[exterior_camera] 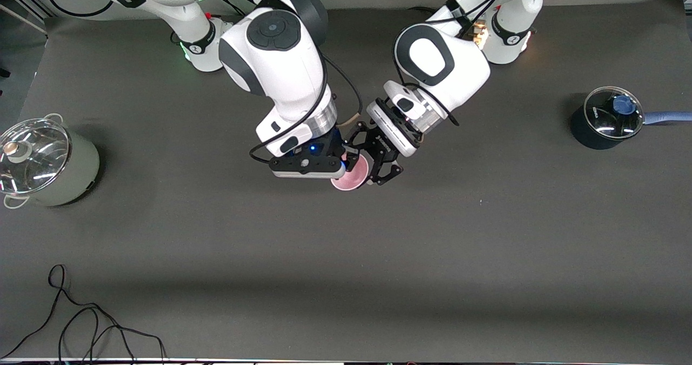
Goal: Transfer pink cup from left to right arm
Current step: 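Close the right gripper on the cup rim and open the left gripper, then carry the cup away with the right gripper while the left gripper withdraws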
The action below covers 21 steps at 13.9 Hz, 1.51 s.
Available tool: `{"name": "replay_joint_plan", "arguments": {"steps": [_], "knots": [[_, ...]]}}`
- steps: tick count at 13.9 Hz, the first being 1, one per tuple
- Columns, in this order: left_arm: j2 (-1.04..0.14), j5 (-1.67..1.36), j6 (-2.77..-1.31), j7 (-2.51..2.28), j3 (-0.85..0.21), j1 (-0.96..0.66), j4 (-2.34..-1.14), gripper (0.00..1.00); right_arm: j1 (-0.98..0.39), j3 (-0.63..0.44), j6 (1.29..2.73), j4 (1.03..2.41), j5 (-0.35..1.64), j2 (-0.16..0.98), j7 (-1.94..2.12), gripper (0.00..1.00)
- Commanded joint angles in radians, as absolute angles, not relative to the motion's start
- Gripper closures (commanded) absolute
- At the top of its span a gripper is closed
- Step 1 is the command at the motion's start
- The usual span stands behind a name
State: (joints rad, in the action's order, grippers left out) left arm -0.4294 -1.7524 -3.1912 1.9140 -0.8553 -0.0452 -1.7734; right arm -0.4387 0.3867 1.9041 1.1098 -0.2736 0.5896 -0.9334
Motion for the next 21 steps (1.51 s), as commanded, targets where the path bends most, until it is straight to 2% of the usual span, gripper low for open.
{"name": "replay_joint_plan", "arguments": {"steps": [1,2,3,4,8,13,15,18,21], "knots": [[-0.430,-1.764,-3.220,1.922,-0.845,-0.049,-1.755,0.38,-0.437,0.374,1.876,1.086,-0.301,0.591,-0.942,1.00],[-0.430,-1.763,-3.220,1.922,-0.847,-0.049,-1.755,0.29,-0.437,0.373,1.865,1.083,-0.299,0.588,-0.936,1.00],[-0.430,-1.763,-3.220,1.922,-0.845,-0.049,-1.752,0.08,-0.434,0.371,1.832,1.071,-0.296,0.581,-0.908,1.00],[-0.430,-1.761,-3.220,1.922,-0.847,-0.049,-1.750,0.01,-0.423,0.373,1.800,1.040,-0.288,0.580,-0.881,1.00],[-0.430,-1.761,-3.220,1.919,-0.847,-0.049,-1.749,0.01,-0.376,0.376,1.714,0.996,-0.233,0.533,-0.784,1.00],[-0.425,-1.758,-3.229,1.889,-0.836,-0.009,-1.758,0.01,-0.163,0.376,1.516,1.043,-0.154,0.424,-0.367,1.00],[-0.422,-1.752,-3.289,1.858,-0.836,0.012,-1.761,0.00,-0.047,0.374,1.519,1.119,-0.100,0.387,-0.280,1.00],[-0.404,-1.747,-3.300,1.832,-0.842,0.087,-1.790,0.00,0.079,0.373,1.531,1.210,-0.086,0.374,-0.115,1.00],[-0.358,-1.740,-3.277,1.830,-0.863,0.182,-1.867,0.00,0.146,0.350,1.671,1.363,-0.086,0.364,0.001,1.00]]}}
